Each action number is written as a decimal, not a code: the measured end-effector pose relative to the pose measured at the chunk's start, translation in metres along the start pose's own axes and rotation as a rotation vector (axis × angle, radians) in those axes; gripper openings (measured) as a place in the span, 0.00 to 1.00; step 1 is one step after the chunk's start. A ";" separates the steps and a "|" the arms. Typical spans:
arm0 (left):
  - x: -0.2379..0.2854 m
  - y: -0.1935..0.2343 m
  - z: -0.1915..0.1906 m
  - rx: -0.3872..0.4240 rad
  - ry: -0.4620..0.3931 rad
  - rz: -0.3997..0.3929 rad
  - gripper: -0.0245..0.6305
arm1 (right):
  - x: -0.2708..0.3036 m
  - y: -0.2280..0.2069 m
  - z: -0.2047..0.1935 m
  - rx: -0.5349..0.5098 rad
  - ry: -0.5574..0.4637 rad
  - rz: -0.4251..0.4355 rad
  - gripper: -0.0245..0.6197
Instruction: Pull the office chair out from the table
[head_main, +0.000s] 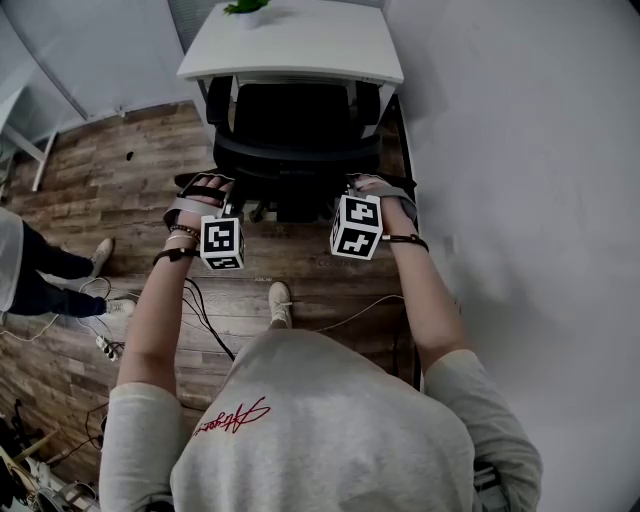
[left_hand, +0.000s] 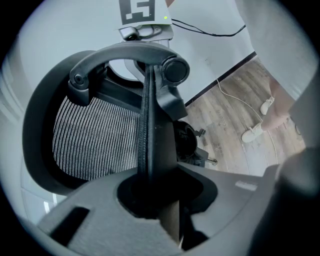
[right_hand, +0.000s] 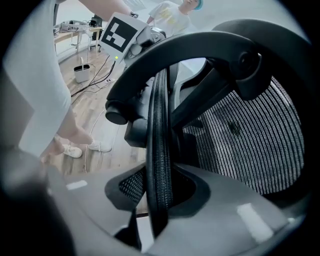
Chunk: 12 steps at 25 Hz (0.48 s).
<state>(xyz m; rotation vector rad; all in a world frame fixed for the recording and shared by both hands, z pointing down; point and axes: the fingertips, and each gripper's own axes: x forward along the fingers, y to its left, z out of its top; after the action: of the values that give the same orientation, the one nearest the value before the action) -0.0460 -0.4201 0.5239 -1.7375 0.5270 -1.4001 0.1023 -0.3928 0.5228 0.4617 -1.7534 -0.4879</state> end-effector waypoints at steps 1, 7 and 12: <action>-0.002 -0.001 0.001 0.000 0.000 0.001 0.14 | -0.001 0.002 0.000 -0.003 -0.001 -0.004 0.20; -0.012 -0.008 0.002 -0.003 0.001 -0.005 0.14 | -0.008 0.011 0.004 0.002 0.001 0.009 0.20; -0.015 -0.014 0.005 -0.006 -0.001 -0.013 0.14 | -0.012 0.017 0.005 -0.001 -0.006 -0.001 0.20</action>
<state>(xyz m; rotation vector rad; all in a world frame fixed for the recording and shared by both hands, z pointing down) -0.0482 -0.3988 0.5260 -1.7487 0.5209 -1.4081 0.0994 -0.3716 0.5215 0.4610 -1.7592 -0.4911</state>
